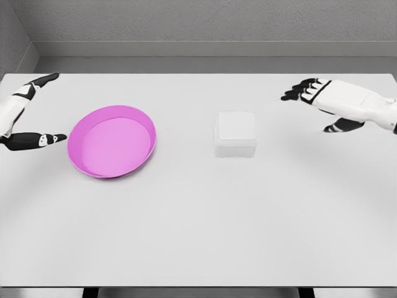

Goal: Pack egg into the box and close the box lid

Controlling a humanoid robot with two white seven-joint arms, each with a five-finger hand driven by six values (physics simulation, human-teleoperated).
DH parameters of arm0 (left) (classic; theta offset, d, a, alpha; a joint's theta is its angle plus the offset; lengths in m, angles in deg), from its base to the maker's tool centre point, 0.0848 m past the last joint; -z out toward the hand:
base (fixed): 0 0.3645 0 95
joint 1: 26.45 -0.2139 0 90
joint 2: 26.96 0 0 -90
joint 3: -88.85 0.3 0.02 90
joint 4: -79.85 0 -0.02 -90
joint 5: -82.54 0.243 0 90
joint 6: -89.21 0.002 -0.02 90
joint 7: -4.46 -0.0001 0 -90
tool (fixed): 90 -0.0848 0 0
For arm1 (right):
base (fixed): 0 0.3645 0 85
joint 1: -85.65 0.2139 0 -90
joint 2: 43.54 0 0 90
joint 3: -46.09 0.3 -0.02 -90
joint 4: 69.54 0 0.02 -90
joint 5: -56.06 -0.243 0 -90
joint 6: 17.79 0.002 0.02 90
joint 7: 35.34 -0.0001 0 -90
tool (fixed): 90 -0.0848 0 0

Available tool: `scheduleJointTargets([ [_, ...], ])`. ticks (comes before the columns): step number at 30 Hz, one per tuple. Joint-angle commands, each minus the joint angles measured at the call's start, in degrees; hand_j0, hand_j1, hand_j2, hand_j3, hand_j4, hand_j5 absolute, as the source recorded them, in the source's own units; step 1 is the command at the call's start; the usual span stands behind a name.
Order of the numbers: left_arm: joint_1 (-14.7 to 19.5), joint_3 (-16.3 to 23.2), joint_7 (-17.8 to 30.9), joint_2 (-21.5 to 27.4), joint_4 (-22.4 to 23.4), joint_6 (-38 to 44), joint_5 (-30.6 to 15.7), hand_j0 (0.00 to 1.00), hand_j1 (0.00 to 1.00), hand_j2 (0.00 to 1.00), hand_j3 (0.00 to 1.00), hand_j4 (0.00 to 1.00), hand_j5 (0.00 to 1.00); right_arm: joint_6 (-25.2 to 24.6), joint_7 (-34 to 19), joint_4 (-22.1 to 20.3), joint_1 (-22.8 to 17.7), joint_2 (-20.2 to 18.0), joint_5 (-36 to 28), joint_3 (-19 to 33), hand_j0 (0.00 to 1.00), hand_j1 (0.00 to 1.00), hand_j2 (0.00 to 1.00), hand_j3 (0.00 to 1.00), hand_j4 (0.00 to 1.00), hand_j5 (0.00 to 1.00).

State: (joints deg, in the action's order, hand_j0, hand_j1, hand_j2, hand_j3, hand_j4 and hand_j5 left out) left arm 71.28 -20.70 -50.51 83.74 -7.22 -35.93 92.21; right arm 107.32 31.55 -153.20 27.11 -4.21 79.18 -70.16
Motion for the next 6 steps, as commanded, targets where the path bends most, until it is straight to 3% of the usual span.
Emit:
scheduleJointTargets([
  [1,0.00,0.22,-0.03,-0.04,-0.03,0.14,-0.18,1.00,1.00,1.00,1.00,1.00,1.00,-0.12,-0.01,0.51,0.00,-0.92,-0.36,0.58,1.00,1.00,1.00,1.00,1.00,1.00],
  [6,-0.70,1.80,-0.03,-0.13,-0.47,0.14,0.44,1.00,1.00,1.00,1.00,1.00,1.00,-0.12,-0.01,0.08,0.00,-0.92,-0.36,0.58,1.00,1.00,1.00,1.00,1.00,1.00],
])
